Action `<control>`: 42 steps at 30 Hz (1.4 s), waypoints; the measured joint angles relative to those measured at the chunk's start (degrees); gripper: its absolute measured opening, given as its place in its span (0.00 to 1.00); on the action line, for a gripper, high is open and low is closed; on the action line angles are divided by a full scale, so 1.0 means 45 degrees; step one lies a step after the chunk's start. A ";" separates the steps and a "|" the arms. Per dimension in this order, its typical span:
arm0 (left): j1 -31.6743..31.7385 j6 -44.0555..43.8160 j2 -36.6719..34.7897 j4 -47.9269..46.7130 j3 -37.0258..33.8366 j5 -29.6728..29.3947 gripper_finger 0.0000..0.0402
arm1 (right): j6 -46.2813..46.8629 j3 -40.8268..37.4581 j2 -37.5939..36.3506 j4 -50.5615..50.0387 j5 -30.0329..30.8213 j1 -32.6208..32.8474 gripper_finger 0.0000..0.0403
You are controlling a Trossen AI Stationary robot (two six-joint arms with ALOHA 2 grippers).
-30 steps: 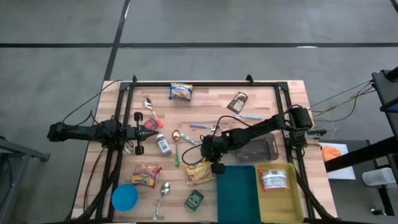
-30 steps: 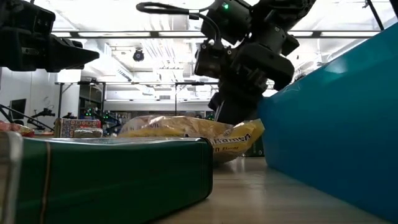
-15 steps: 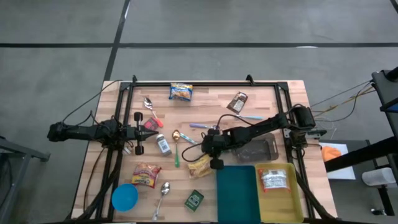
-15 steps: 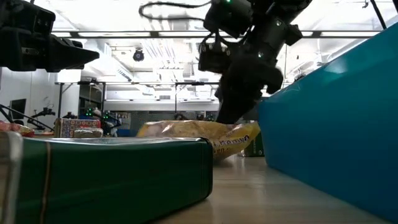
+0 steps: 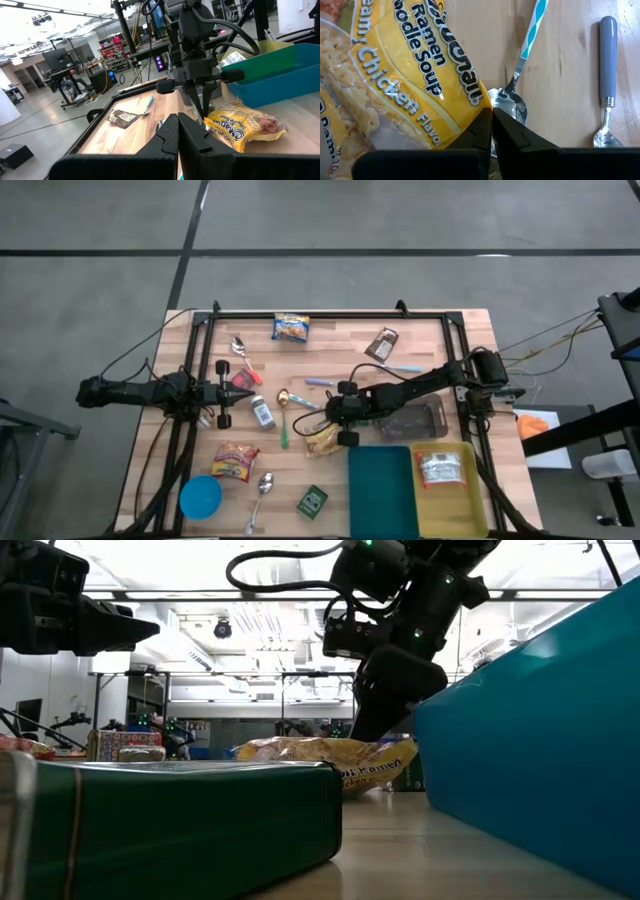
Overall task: Pick & Place Food Item
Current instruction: Put the yellow noodle pack into the yellow bin
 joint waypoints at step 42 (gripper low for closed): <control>0.0000 -0.0003 0.0000 -0.0003 -0.0002 0.0000 0.00 | -0.6182 0.1384 -0.0057 -0.2373 -0.1470 0.0247 0.51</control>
